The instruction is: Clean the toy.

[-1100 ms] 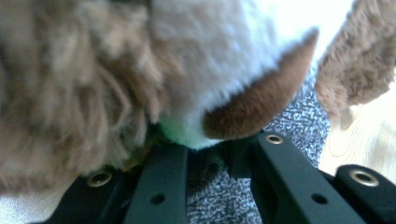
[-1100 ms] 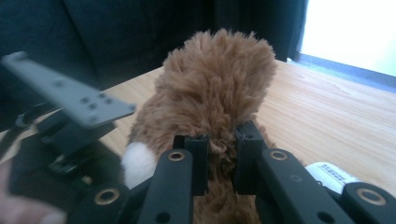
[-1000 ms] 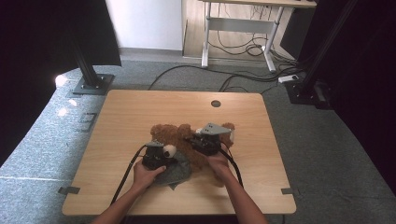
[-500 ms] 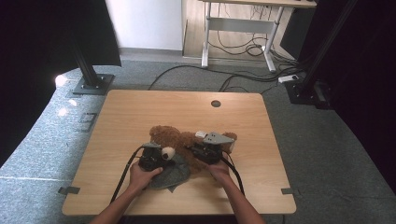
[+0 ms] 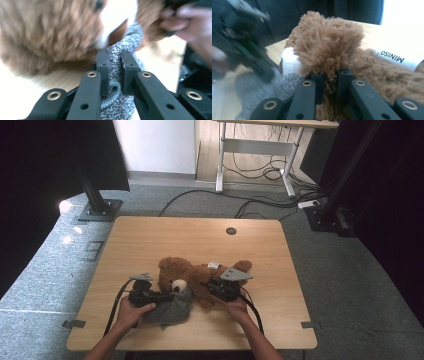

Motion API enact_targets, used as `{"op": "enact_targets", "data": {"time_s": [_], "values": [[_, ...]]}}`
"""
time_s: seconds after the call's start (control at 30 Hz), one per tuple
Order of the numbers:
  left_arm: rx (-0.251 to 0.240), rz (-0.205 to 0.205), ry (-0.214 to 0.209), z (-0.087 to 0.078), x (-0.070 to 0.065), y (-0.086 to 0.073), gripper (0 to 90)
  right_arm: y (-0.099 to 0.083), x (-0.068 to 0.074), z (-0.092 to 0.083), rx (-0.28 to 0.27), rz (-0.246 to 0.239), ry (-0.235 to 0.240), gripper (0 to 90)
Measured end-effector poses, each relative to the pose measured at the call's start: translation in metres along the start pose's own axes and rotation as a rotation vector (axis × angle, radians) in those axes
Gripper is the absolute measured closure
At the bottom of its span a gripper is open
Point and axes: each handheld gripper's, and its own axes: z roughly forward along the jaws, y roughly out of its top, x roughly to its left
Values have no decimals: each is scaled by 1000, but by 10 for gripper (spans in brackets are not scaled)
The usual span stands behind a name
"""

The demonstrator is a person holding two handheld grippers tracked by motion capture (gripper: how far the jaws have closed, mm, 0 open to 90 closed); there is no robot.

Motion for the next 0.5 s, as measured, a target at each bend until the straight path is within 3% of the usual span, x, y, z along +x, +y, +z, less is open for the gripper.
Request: {"op": "enact_targets", "data": {"time_s": [0.07,0.13,0.2,0.33,0.37,0.4,0.43,0.47,0.5], "values": [[-19,1,-16,-4,-2,2,795,-1,2,1,7,-11,3,805],[-149,-20,-81,-22,-7,17,796,-3,4,1,10,-17,5,805],[-210,-28,-77,-27,-8,32,796,-4,5,2,8,-16,6,805],[-244,-21,-7,-20,-9,55,796,-4,8,2,13,-24,1,805],[-242,-17,29,-15,-9,62,796,-4,8,2,13,-24,1,805],[-223,-8,103,-4,-9,71,796,-5,9,1,14,-26,0,805],[-223,-8,103,-4,-9,71,796,-5,9,1,14,-26,0,805],[-175,15,190,9,-8,78,796,-6,11,0,12,-33,-2,805],[-175,15,190,9,-8,78,796,-6,11,0,12,-33,-2,805]]}}
